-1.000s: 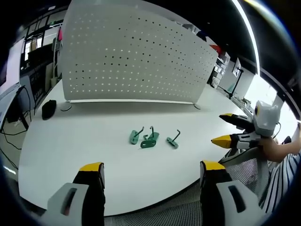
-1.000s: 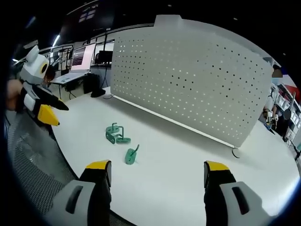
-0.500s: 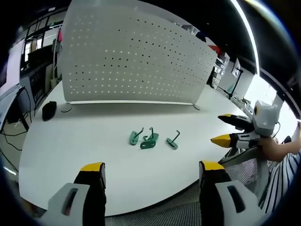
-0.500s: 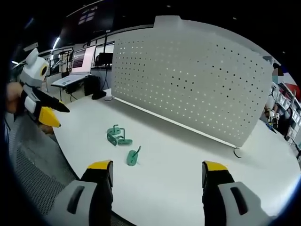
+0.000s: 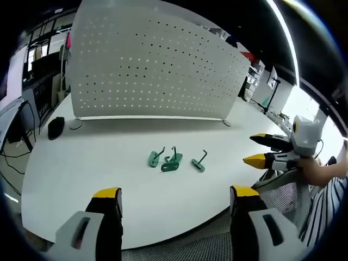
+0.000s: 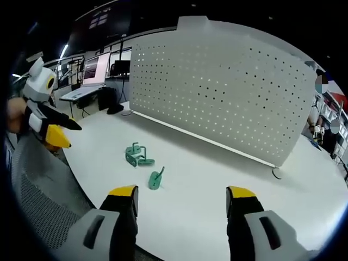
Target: Insert the hook assembly into the mounting plate slot until the hook locks in place.
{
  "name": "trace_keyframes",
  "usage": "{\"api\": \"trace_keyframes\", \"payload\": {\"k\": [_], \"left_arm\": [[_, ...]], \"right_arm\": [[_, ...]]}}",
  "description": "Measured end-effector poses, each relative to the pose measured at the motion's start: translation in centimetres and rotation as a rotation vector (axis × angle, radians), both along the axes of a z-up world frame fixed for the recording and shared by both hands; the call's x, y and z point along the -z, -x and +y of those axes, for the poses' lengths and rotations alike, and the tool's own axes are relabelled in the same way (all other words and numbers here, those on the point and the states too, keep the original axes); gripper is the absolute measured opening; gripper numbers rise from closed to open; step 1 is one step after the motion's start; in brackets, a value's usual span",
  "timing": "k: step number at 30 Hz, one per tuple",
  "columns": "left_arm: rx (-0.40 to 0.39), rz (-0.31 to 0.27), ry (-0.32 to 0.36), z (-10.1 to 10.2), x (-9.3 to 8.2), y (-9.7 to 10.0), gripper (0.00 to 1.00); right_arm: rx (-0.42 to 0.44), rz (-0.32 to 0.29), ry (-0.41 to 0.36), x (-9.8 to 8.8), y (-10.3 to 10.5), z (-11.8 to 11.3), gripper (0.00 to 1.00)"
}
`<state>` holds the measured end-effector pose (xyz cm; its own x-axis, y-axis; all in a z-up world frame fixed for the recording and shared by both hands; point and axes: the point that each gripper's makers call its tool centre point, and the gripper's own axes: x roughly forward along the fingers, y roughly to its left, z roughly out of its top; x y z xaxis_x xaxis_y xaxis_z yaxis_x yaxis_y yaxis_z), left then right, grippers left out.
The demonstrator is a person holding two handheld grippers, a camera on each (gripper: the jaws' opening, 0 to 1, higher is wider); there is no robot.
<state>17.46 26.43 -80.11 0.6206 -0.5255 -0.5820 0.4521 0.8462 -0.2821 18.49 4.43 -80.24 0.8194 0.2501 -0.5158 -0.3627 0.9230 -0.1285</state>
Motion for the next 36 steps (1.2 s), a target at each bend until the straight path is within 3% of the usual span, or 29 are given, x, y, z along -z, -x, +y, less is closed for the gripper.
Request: {"api": "trace_keyframes", "payload": {"k": [4, 9, 14, 18, 23, 31, 36], "left_arm": [[0.000, 0.000, 0.005, 0.0, 0.0, 0.0, 0.83], [-0.004, -0.007, 0.013, 0.0, -0.3, -0.1, 0.83], [0.000, 0.000, 0.017, -0.1, -0.2, -0.1, 0.84], [-0.004, 0.007, 0.009, 0.1, 0.0, -0.1, 0.83], [-0.005, 0.014, 0.014, 0.0, 0.1, -0.1, 0.83], [0.004, 0.003, 0.003, -0.1, 0.0, -0.1, 0.83], [0.007, 0.012, 0.006, -0.2, 0.1, -0.1, 0.83]], "right_arm": [[0.004, 0.013, -0.004, 0.1, 0.1, 0.0, 0.59], [-0.017, 0.072, -0.041, 0.8, 0.6, 0.6, 0.46], [-0.042, 0.167, -0.103, 1.7, 1.3, 1.4, 0.37], [-0.086, 0.248, -0.154, 2.5, 1.4, 2.7, 0.37], [-0.080, 0.321, -0.246, 3.3, 0.4, 4.1, 0.32], [-0.120, 0.390, -0.225, 5.3, -1.7, 5.3, 0.32], [-0.124, 0.417, -0.225, 5.7, -3.2, 5.4, 0.27]]}}
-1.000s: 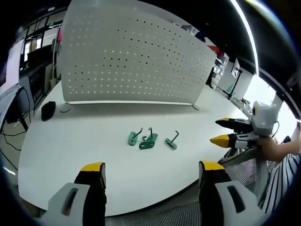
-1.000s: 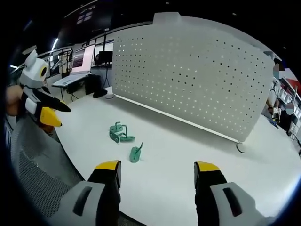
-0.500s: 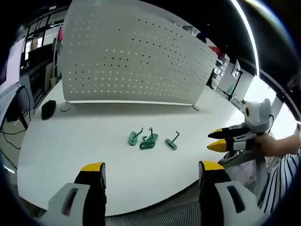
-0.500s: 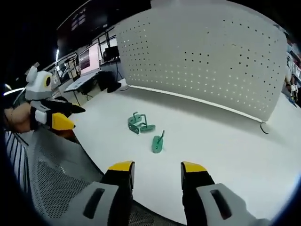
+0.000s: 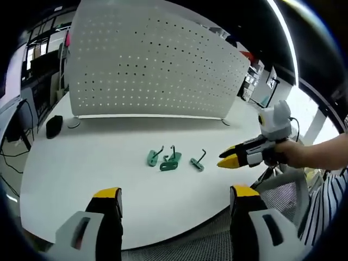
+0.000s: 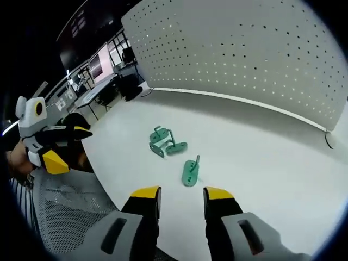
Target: Insert the hook assembly into the mounting plate slot until the hook locks in place.
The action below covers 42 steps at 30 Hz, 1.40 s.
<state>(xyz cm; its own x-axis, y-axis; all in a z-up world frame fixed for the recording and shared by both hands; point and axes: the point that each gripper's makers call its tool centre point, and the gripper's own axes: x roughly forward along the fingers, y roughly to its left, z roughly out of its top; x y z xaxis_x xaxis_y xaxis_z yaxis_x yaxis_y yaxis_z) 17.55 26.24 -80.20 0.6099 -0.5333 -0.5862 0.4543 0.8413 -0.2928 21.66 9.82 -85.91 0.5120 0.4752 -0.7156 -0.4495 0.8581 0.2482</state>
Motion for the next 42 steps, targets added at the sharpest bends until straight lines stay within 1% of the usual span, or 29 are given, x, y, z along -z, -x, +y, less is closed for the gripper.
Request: {"api": "trace_keyframes", "payload": {"k": [3, 6, 12, 16, 18, 20, 22, 25, 27, 29, 31, 33, 39, 42], "left_arm": [[-0.003, -0.001, 0.007, 0.0, -0.1, 0.0, 0.84], [0.006, 0.004, 0.008, -0.1, 0.0, 0.1, 0.83], [0.008, 0.001, 0.003, -0.1, 0.0, 0.0, 0.83], [0.010, 0.001, 0.004, -0.2, 0.0, 0.1, 0.83], [0.010, 0.003, 0.012, -0.2, 0.0, 0.1, 0.83], [0.007, 0.002, 0.016, -0.1, -0.1, 0.1, 0.83], [0.005, 0.002, 0.014, -0.1, -0.1, 0.1, 0.83], [0.004, 0.005, 0.015, -0.1, -0.1, 0.1, 0.83], [0.007, 0.009, 0.013, -0.1, 0.0, 0.2, 0.83], [0.008, 0.012, 0.011, -0.1, 0.1, 0.1, 0.83], [0.009, 0.015, 0.008, -0.2, 0.1, 0.2, 0.83], [0.010, 0.018, 0.004, -0.1, 0.2, 0.1, 0.83], [0.014, 0.024, 0.004, -0.3, 0.4, 0.1, 0.83], [0.011, 0.028, 0.006, -0.2, 0.4, 0.1, 0.83]], "right_arm": [[-0.006, 0.009, 0.005, 0.3, -0.7, 0.1, 0.24], [-0.018, 0.032, 0.018, 0.8, -1.3, 0.2, 0.22], [-0.003, 0.080, 0.006, 1.7, -2.2, 0.4, 0.20], [0.006, 0.096, 0.006, 2.1, -2.7, 0.7, 0.20], [0.017, 0.128, 0.000, 2.5, -2.9, 0.8, 0.19], [0.023, 0.135, -0.007, 2.6, -3.2, 1.0, 0.16], [0.013, 0.153, 0.004, 3.0, -3.3, 1.3, 0.15], [0.005, 0.160, 0.017, 3.3, -3.5, 1.6, 0.14], [0.021, 0.168, 0.020, 3.4, -3.7, 1.7, 0.14], [0.035, 0.163, 0.021, 3.5, -4.0, 1.8, 0.13], [0.036, 0.183, 0.038, 4.0, -3.9, 1.8, 0.11], [0.038, 0.184, 0.045, 4.0, -4.0, 1.7, 0.11], [0.034, 0.196, 0.066, 4.1, -4.4, 1.7, 0.07], [0.021, 0.196, 0.097, 4.5, -4.1, 1.7, 0.04]]}}
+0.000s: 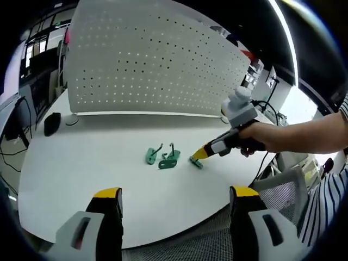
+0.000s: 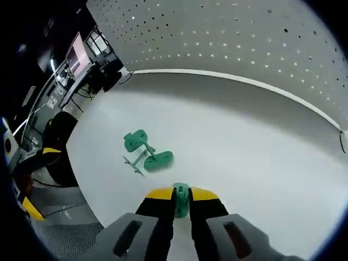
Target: Insert the hook assembly into the mounting plate slot until the hook locks in place.
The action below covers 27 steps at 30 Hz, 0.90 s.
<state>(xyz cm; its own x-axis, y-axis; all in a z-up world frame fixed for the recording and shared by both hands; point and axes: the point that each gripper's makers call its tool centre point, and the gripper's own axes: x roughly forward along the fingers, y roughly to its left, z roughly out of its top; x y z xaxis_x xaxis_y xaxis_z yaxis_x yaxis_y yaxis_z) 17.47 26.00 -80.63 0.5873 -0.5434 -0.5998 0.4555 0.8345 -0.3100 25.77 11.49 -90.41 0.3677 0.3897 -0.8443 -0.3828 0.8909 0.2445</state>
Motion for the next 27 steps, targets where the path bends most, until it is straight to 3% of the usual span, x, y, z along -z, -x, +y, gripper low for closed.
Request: {"api": "trace_keyframes", "payload": {"k": [8, 11, 22, 24, 27], "left_arm": [[-0.007, 0.001, 0.001, 0.1, 0.0, 0.0, 0.82], [-0.008, 0.004, -0.004, 0.1, 0.1, 0.0, 0.83], [-0.019, 0.013, -0.001, 0.3, 0.2, -0.1, 0.84], [-0.026, 0.016, 0.007, 0.4, 0.1, -0.2, 0.83], [-0.048, 0.014, 0.036, 0.6, -0.1, -0.4, 0.82]], "right_arm": [[0.032, -0.006, -0.009, 0.0, 0.1, 0.2, 0.00], [0.035, -0.052, -0.022, -0.8, -0.3, 0.3, 0.00], [0.084, -0.136, -0.096, -3.8, -1.6, 1.1, 0.00], [0.038, -0.170, -0.063, -4.1, -1.7, 1.3, 0.00], [0.028, -0.187, -0.078, -4.9, -1.6, 2.1, 0.00]]}}
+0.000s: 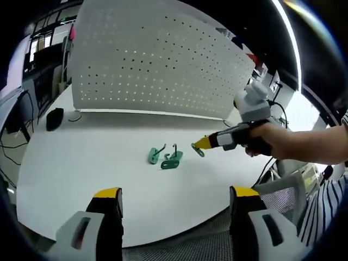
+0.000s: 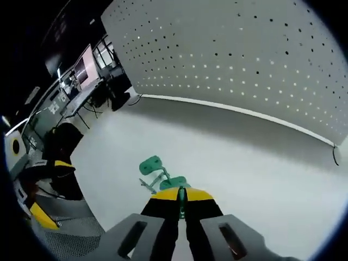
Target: Insert the hook assembly into the mounting plate slot until the hook locks in place.
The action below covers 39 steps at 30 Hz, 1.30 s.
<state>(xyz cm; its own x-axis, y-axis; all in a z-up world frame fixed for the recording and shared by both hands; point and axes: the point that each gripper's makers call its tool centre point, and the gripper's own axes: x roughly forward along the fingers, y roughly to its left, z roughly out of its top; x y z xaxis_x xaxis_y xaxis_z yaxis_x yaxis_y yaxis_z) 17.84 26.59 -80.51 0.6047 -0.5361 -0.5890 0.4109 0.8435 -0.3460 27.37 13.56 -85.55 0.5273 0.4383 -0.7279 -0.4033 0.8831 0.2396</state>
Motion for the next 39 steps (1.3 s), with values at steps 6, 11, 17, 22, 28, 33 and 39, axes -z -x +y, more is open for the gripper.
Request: {"api": "trace_keyframes", "payload": {"k": [6, 11, 17, 22, 28, 33, 39], "left_arm": [[-0.033, -0.007, 0.015, 0.4, -0.2, -0.3, 0.82], [-0.068, -0.013, 0.059, 0.8, -0.7, -0.6, 0.81], [-0.096, -0.023, 0.065, 1.0, -0.9, -0.9, 0.79], [-0.089, -0.038, 0.053, 0.9, -1.0, -1.0, 0.74], [-0.087, -0.067, 0.083, 0.7, -1.7, -1.3, 0.66], [-0.045, -0.060, 0.049, -0.1, -1.2, -1.2, 0.63], [-0.059, -0.067, 0.082, 0.2, -1.6, -1.3, 0.56]], "right_arm": [[-0.026, -0.072, -0.008, -2.0, -0.4, 1.1, 0.00], [-0.049, -0.097, -0.060, -4.1, 0.3, 2.8, 0.00], [-0.095, -0.154, -0.125, -6.3, 1.6, 4.8, 0.00], [-0.095, -0.177, -0.192, -7.3, 2.7, 6.0, 0.00], [-0.085, -0.234, -0.280, -8.7, 3.6, 7.6, 0.00], [-0.098, -0.238, -0.326, -9.1, 4.7, 9.2, 0.00], [-0.154, -0.210, -0.359, -8.9, 6.0, 10.9, 0.00]]}}
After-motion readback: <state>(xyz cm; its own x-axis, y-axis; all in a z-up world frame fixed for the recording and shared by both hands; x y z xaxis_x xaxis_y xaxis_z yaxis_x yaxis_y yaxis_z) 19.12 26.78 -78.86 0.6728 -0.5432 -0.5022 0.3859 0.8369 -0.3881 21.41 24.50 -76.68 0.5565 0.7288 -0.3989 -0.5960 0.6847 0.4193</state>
